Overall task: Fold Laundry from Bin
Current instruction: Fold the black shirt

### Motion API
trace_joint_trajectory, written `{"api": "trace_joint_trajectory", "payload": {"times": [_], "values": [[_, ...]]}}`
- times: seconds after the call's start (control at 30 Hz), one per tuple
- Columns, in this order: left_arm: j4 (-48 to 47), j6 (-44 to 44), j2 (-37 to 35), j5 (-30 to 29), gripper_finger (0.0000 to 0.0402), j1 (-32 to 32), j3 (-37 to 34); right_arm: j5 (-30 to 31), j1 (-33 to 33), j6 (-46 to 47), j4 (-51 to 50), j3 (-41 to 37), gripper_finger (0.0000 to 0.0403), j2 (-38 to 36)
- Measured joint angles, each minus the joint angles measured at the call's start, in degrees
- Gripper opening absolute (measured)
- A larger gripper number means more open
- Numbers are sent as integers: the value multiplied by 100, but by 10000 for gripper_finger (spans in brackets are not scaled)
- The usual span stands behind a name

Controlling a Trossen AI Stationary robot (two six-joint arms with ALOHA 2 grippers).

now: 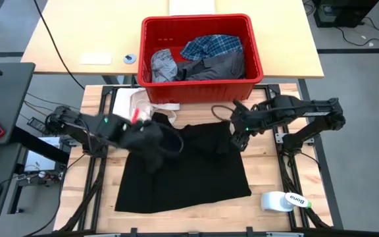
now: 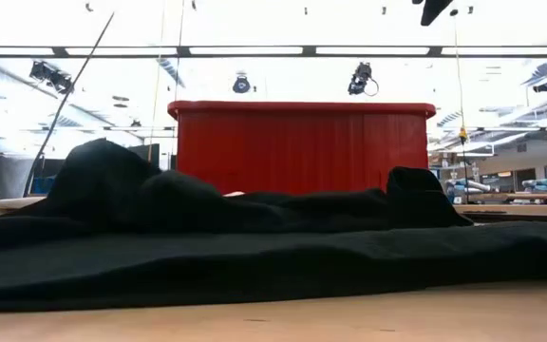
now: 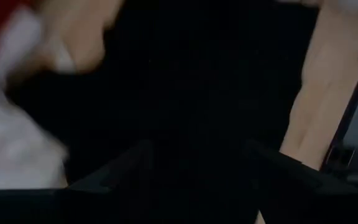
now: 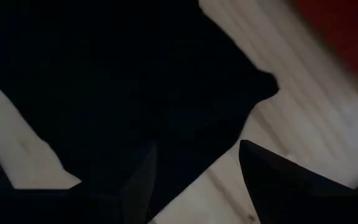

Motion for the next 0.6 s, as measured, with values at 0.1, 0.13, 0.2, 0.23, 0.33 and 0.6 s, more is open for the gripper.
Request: {"api": "trace_joint_trajectory", "payload": {"times": [0.1,0.13,0.2,0.23,0.33,0.6], "values": [[-146,-699,7,289,231,-192,-614,-222,155,186,515,-455,236,-187],[-130,-901,7,366,227,-223,-810,-294,192,239,681,-633,236,-240],[-128,-1296,11,529,222,-263,-1161,-352,268,333,1004,-983,236,-331],[-116,-1489,11,592,220,-277,-1293,-353,302,399,1151,-1152,236,-378],[111,-2015,11,679,219,-304,-1676,-430,367,540,1581,-1598,236,-548],[939,-2736,11,753,245,-265,-2394,-612,414,652,2565,-2249,236,-706]]}}
